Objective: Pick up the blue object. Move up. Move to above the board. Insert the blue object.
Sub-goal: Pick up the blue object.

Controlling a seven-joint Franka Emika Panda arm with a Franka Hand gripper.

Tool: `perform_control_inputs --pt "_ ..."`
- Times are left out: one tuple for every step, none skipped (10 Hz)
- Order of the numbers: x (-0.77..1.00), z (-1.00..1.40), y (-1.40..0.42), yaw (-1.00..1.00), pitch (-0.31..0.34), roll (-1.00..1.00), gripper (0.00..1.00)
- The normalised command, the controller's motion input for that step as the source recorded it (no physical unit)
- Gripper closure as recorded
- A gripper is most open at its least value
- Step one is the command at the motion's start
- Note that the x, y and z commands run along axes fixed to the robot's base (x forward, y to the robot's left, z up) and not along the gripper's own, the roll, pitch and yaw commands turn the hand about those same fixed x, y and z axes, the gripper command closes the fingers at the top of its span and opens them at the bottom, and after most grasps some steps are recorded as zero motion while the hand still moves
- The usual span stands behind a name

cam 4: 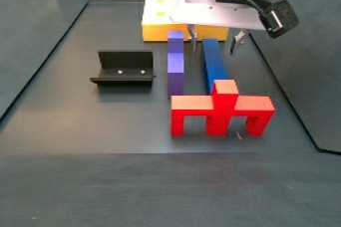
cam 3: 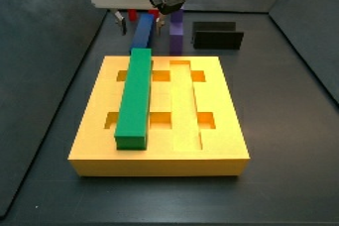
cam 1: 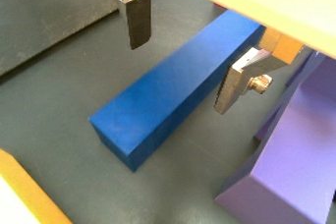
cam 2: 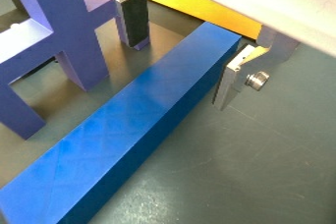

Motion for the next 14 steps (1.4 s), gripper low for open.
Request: perform_control_inputs --pt "0.01 -0.10 0.00 -0.09 0.000 0.13 0.00" --pt "0.01 -0.24 0.00 -0.09 -0.017 0.14 0.00" --pt "0.00 -0.18 0.00 -0.07 -0.019 0.11 0.00" --pt "0.00 -0.05 0.00 -0.01 0.000 0.09 0.00" --pt "0.00 -0.16 0.00 0.00 -0.024 0.11 0.00" --pt "0.00 -0.07 0.00 0.00 0.000 0.10 0.00" --pt "0.00 -0.04 0.00 0.00 0.000 0.12 0.00" --pt "0.01 -0.06 -0.01 0.08 0.000 0.14 0.00" --pt "0.00 -0.09 -0.03 0.09 0.000 0.15 0.00" --pt "0.00 -0.13 0.00 0.07 0.000 0.13 0.00" --pt "0.00 -0.17 0.00 0.09 0.000 0.14 0.00" --pt "0.00 0.00 0.00 0.00 0.000 0.00 0.00" --pt "0.00 0.00 0.00 0.00 0.000 0.00 1.00" --pt "0.00 0.00 0.00 0.00 0.000 0.00 1.00"
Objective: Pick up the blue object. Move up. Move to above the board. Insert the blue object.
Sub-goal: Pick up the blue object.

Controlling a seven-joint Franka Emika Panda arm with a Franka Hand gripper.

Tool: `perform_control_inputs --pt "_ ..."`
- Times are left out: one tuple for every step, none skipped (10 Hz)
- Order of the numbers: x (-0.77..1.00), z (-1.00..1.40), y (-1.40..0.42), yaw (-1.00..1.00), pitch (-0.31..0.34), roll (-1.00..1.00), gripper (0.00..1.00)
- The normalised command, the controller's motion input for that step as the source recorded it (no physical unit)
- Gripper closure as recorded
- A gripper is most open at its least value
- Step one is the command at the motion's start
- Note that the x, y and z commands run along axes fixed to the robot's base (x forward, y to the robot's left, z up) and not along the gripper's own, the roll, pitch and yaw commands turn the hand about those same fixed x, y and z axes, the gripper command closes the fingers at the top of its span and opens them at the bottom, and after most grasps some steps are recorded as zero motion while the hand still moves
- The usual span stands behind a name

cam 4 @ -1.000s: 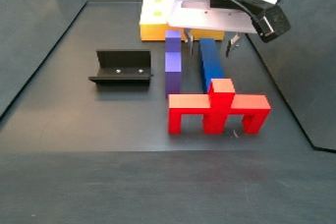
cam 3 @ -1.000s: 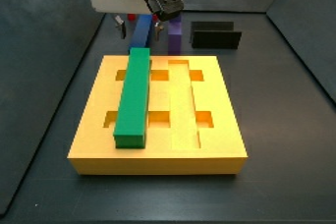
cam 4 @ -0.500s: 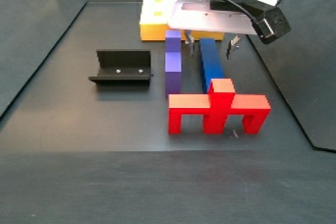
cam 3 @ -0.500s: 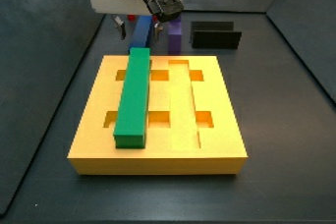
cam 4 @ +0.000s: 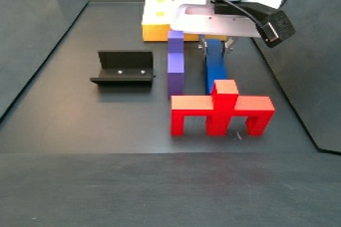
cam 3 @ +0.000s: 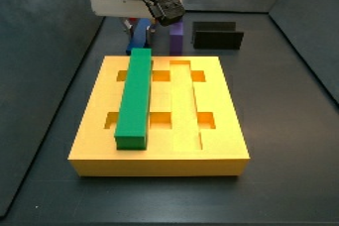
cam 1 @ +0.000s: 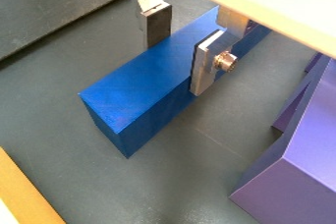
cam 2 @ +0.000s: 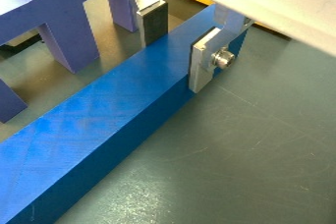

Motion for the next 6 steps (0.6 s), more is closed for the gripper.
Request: perform_control_inputs --pt "0.00 0.00 0.00 0.00 0.000 0.00 1.00" --pt "0.00 0.00 0.00 0.00 0.000 0.00 1.00" --pt "0.00 0.00 0.00 0.00 0.000 0.00 1.00" --pt "0.00 0.00 0.00 0.00 0.000 0.00 1.00" --pt "0.00 0.00 0.00 0.00 0.000 0.00 1.00" --pt "0.00 0.00 0.00 0.00 0.000 0.00 1.00"
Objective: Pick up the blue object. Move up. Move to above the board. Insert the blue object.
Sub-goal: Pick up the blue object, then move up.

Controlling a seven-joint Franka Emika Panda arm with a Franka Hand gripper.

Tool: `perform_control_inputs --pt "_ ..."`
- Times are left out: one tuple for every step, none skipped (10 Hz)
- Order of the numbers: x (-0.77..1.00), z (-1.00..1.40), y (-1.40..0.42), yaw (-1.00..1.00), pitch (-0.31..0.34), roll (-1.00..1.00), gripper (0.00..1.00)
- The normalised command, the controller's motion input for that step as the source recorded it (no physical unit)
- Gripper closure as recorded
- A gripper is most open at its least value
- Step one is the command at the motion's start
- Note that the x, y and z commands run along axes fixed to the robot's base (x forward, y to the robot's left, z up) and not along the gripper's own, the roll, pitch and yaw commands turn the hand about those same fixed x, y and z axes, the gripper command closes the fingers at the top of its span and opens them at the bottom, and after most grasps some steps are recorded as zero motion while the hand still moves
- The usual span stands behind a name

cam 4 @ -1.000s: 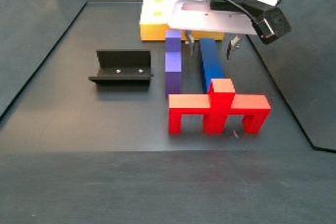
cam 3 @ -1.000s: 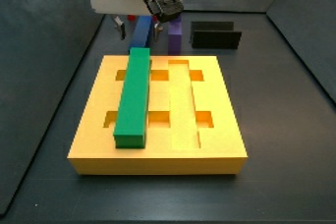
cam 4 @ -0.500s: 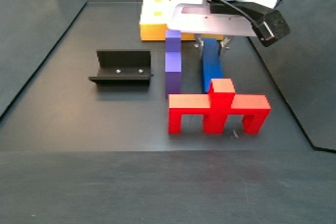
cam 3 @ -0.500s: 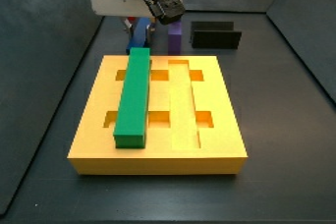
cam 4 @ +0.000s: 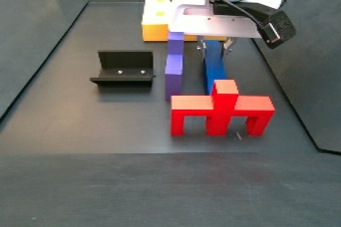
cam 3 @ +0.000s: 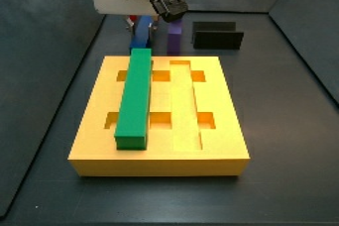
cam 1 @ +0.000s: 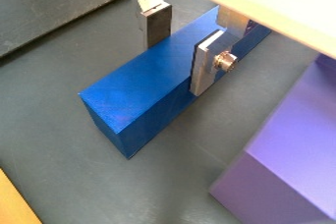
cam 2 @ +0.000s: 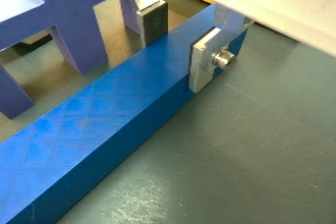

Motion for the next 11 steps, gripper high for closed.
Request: perform_control_inputs --pt "0.00 0.00 0.00 0.00 0.000 0.00 1.00" --pt "0.00 0.00 0.00 0.00 0.000 0.00 1.00" --pt "0.00 0.00 0.00 0.00 0.000 0.00 1.00" --pt "0.00 0.00 0.00 0.00 0.000 0.00 1.00" --pt "0.00 0.00 0.00 0.00 0.000 0.00 1.00" --pt "0.00 0.00 0.00 0.00 0.000 0.00 1.00" --pt "0.00 0.00 0.00 0.00 0.000 0.00 1.00" --pt "0.00 0.00 0.00 0.00 0.000 0.00 1.00" --pt "0.00 0.83 0.00 0.00 0.000 0.00 1.00" --pt "-0.03 0.80 0.01 0.02 0.020 0.00 1.00" --pt "-0.06 0.68 0.01 0.02 0.032 -0.01 1.00"
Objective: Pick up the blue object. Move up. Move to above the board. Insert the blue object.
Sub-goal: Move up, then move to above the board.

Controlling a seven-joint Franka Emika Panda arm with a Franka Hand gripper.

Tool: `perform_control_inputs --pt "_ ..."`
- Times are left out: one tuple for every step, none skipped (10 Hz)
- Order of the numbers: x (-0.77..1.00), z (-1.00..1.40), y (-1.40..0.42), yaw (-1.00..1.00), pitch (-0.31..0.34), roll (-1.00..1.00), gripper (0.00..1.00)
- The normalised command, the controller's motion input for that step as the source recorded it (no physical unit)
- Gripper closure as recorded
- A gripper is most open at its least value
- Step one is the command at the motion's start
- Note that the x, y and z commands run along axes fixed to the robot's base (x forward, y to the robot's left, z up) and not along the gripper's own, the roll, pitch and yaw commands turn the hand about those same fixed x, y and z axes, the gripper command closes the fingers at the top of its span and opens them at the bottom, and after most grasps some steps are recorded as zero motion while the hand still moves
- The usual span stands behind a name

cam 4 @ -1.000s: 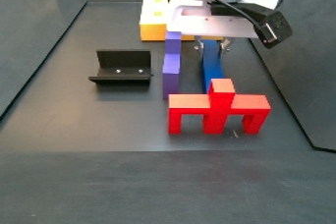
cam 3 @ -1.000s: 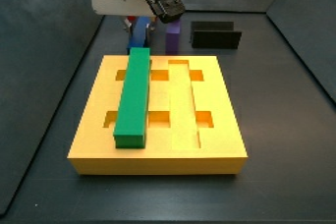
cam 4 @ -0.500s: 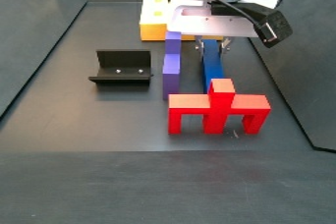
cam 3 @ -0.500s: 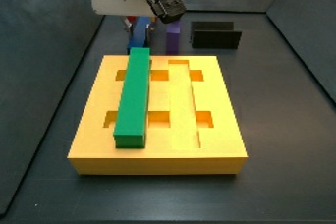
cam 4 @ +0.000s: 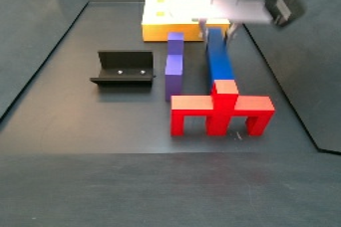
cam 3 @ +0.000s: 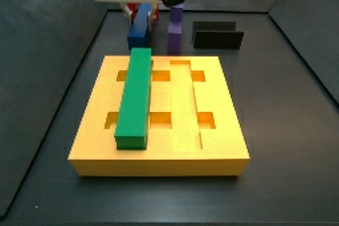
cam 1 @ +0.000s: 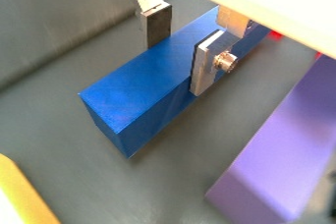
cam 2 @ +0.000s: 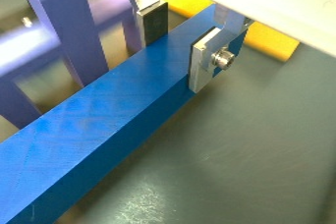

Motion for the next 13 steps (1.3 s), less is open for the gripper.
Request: perform_control_inputs --pt "-0.03 0.29 0.00 0.01 -0.012 -0.01 1.00" --pt "0.00 1.40 0.00 0.00 0.000 0.00 1.00" --pt "-0.01 1.40 0.00 0.00 0.027 0.00 1.00" --pt "-0.04 1.40 0.00 0.00 0.038 -0.01 1.00" --pt "-0.02 1.40 0.00 0.00 0.012 -0.02 1.00" --pt "0.02 1.40 0.00 0.00 0.038 -0.03 1.00" --pt "0.01 1.40 0.00 0.00 0.071 -0.03 1.00" --pt "-0.01 0.98 0.00 0.00 0.056 -0.04 1.00" --pt "0.03 0.57 0.00 0.00 0.038 -0.04 1.00" --pt "0.04 0.33 0.00 0.00 0.048 -0.04 1.00" --pt "0.04 0.22 0.00 0.00 0.060 -0.05 1.00" --pt "0.43 0.26 -1.40 0.11 0.264 0.04 1.00" --pt "0.42 0.24 -1.40 0.12 0.252 0.04 1.00"
